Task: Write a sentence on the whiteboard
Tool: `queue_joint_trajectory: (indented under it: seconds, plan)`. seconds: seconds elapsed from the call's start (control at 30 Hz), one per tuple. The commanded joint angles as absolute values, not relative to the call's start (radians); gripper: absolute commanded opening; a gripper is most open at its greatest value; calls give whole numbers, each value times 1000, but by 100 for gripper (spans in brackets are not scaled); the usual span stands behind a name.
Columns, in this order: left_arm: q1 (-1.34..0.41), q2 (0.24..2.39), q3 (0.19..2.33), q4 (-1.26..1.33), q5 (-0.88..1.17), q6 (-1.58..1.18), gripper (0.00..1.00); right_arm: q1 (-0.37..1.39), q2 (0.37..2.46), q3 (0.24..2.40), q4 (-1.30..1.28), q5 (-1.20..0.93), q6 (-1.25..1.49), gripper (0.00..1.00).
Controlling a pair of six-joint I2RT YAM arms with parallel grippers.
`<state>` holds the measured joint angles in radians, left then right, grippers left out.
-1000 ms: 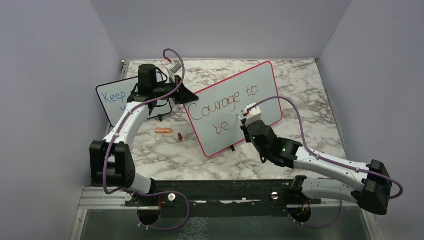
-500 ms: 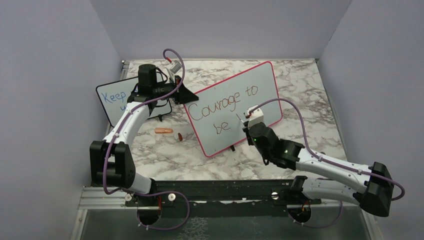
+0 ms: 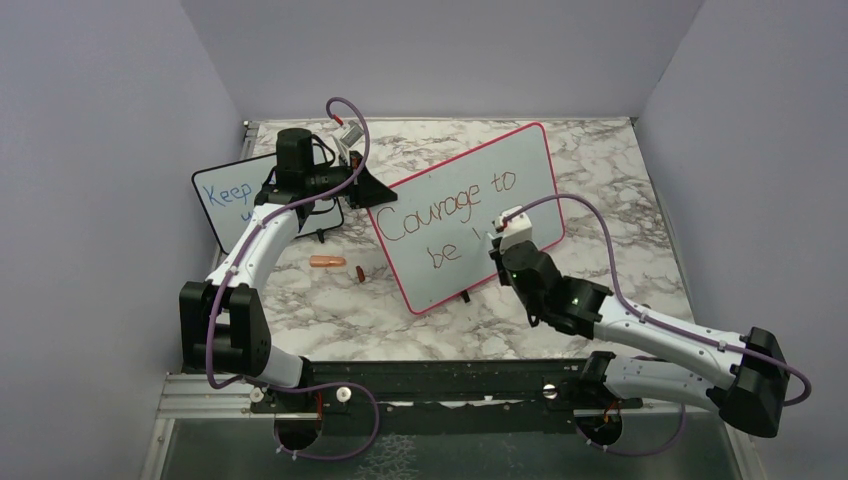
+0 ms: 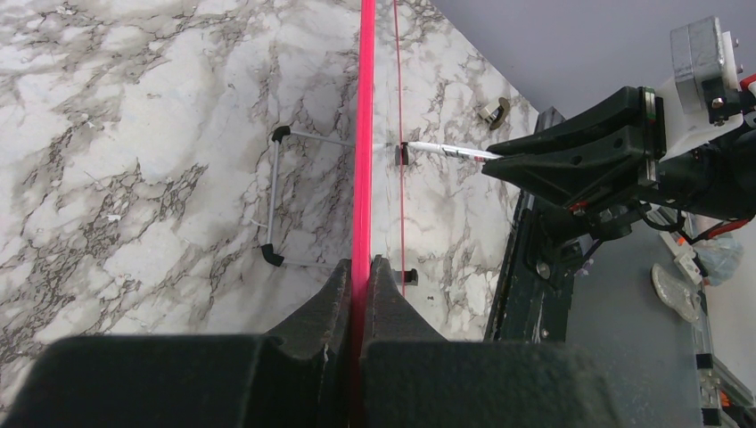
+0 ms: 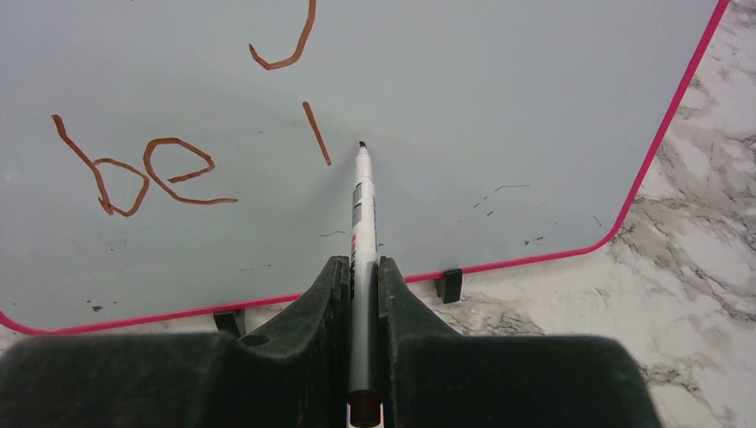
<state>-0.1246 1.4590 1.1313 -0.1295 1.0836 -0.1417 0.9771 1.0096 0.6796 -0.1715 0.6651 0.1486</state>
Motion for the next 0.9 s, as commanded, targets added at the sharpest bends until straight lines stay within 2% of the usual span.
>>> queue_joint_trajectory:
  seconds: [0.0, 0.87]
  plan:
    - [-133, 1497, 1108, -209, 980, -73, 0, 967, 1013, 717, -120, 685, 119, 1]
    - [-132, 1497, 1108, -209, 981, -73, 0, 948, 1054, 720, -105, 647, 129, 1]
